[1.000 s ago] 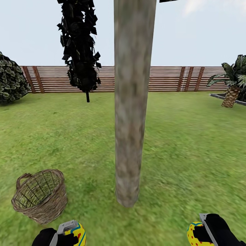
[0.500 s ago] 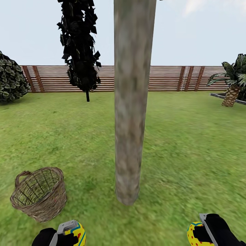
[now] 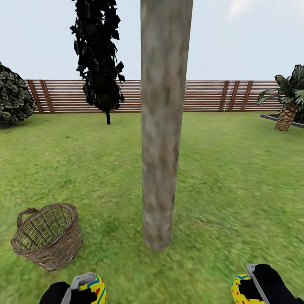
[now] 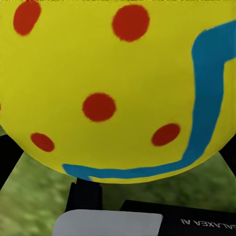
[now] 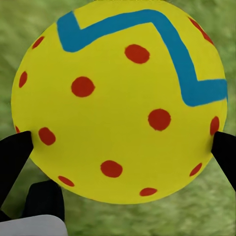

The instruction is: Take the three Easter eggs out of the wicker basket on the lawn in the garden, then place them on the lawn next to a single tree (choose any tree) so that all three eggs are next to the same tree and none are left in the basket.

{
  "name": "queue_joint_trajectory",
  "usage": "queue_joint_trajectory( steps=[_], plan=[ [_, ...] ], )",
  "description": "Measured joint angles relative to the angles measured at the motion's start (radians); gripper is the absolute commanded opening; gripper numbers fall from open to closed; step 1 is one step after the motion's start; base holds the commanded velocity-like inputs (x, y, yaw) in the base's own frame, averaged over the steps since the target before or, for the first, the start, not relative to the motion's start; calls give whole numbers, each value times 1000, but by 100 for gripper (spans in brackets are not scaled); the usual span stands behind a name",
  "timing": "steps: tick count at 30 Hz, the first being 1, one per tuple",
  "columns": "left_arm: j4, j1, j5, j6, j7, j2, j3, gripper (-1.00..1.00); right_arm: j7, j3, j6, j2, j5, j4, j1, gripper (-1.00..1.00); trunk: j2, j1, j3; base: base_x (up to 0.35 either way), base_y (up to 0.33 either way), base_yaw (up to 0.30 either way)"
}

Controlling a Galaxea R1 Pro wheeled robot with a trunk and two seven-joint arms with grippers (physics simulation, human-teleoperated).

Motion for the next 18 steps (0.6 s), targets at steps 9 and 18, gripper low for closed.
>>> queue_joint_trajectory(
  steps=[9, 18],
  plan=[
    [0, 0, 0, 0, 0, -1, -1, -100, 0, 0, 0, 0, 0, 8, 0, -100, -63, 35, -34, 0, 0, 0],
    [0, 0, 0, 0, 0, -1, -1, -100, 0, 0, 0, 0, 0, 15, 0, -100, -126, 69, -63, 0, 0, 0]
  ],
)
